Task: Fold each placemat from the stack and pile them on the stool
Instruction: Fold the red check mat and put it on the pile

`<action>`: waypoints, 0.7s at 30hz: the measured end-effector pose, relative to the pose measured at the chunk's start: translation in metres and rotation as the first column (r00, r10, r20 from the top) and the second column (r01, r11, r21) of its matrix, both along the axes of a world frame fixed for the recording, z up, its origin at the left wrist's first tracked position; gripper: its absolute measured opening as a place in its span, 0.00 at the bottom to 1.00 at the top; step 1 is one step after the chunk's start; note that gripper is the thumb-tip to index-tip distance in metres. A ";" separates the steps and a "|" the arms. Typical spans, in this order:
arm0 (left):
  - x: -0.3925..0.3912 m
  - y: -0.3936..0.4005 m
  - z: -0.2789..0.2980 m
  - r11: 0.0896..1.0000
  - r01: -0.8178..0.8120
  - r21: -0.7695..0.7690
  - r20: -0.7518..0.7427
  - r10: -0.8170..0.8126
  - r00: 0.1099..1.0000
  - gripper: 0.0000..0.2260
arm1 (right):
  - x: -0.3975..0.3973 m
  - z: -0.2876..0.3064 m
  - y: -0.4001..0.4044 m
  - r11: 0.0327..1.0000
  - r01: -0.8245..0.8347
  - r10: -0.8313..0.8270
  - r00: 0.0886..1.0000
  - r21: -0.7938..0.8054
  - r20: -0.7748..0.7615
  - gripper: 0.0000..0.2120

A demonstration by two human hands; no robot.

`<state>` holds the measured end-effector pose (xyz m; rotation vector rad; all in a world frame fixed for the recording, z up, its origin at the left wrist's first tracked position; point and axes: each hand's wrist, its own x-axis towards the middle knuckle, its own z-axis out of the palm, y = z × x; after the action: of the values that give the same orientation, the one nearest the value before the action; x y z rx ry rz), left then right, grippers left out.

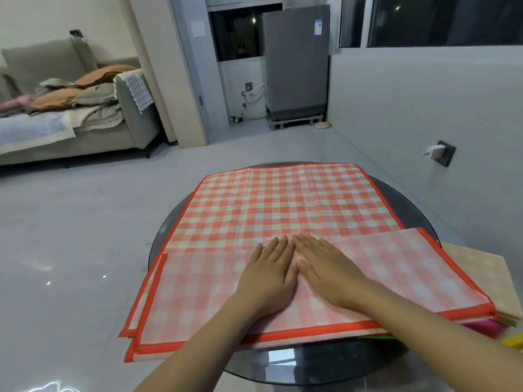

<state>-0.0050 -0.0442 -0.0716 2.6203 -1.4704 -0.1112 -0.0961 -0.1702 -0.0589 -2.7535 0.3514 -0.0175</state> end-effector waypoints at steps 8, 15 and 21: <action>0.042 0.065 -0.003 0.978 -0.202 0.050 -0.001 0.202 0.979 0.25 | 0.001 -0.005 0.001 0.990 -0.015 0.005 0.997 -0.140 -0.074 0.27; 0.068 0.119 -0.002 0.929 -0.350 0.121 0.004 0.352 0.936 0.27 | 0.001 -0.003 0.003 0.987 -0.015 -0.001 0.995 -0.160 -0.101 0.27; 0.074 0.119 0.009 0.913 -0.354 0.202 -0.041 0.369 0.929 0.28 | 0.005 -0.004 0.003 0.989 -0.013 0.000 0.996 -0.149 -0.091 0.26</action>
<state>0.0691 0.0753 -0.0626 2.9537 -0.9683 -0.3264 -0.0915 -0.1672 -0.0633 -2.9103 0.3795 0.0874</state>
